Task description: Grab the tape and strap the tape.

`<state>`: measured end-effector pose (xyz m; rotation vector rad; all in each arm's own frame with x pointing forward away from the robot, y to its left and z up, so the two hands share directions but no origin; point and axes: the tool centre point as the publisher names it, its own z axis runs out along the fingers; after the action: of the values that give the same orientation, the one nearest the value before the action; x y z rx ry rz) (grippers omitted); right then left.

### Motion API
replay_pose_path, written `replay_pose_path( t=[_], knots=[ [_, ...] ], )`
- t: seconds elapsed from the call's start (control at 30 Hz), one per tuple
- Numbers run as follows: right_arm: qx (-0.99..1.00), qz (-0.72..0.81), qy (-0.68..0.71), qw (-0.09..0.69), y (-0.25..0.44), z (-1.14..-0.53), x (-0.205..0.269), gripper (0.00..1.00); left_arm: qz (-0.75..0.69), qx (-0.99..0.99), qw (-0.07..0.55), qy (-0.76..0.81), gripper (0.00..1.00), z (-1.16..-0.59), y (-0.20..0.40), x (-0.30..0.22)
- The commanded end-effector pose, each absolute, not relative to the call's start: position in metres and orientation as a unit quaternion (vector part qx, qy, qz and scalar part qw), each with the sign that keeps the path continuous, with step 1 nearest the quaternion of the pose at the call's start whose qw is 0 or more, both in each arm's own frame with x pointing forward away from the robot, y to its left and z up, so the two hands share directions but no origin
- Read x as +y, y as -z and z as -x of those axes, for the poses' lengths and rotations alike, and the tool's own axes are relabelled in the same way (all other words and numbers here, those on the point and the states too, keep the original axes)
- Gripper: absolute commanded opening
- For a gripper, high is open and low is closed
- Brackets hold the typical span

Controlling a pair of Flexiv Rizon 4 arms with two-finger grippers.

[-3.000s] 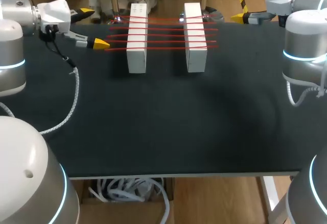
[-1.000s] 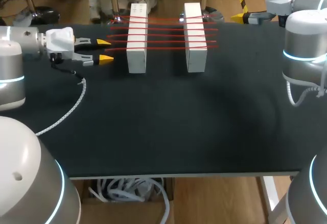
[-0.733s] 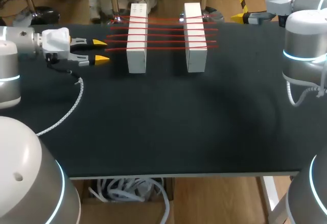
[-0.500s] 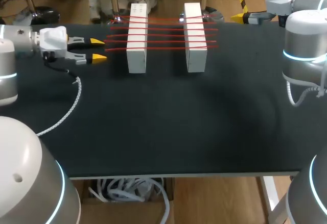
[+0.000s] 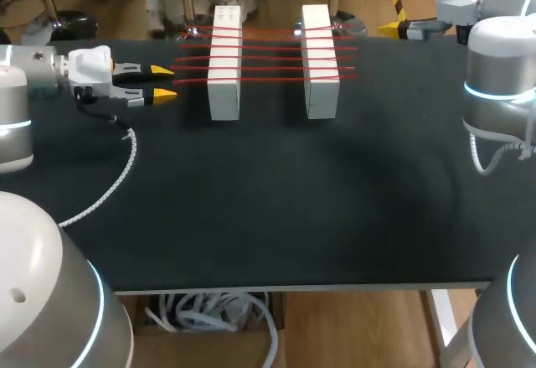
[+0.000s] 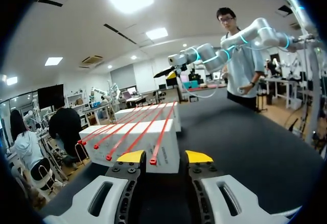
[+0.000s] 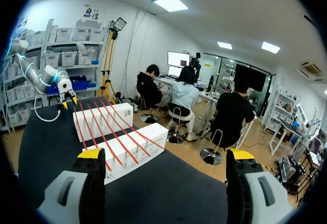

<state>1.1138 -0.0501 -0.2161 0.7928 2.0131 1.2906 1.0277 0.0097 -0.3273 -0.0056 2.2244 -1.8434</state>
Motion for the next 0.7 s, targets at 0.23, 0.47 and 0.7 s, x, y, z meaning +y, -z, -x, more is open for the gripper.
replay_pose_path(
  t=[0.23,0.47,0.7],
  knots=[
    [0.761,-0.300,-0.488,0.306,0.2161,-1.1138,-0.0500,1.00,-0.008,0.760,0.116,0.639,0.27,-1.0404,0.3328,0.0124],
    [0.761,-0.300,-0.488,0.306,0.2161,-1.1138,-0.0500,1.00,-0.013,0.758,0.112,0.643,0.25,-1.0427,0.3351,0.0086],
    [0.761,-0.300,-0.488,0.306,0.2161,-1.1138,-0.0500,1.00,-0.016,0.754,0.110,0.648,0.18,-1.0440,0.3358,0.0032]
  ],
)
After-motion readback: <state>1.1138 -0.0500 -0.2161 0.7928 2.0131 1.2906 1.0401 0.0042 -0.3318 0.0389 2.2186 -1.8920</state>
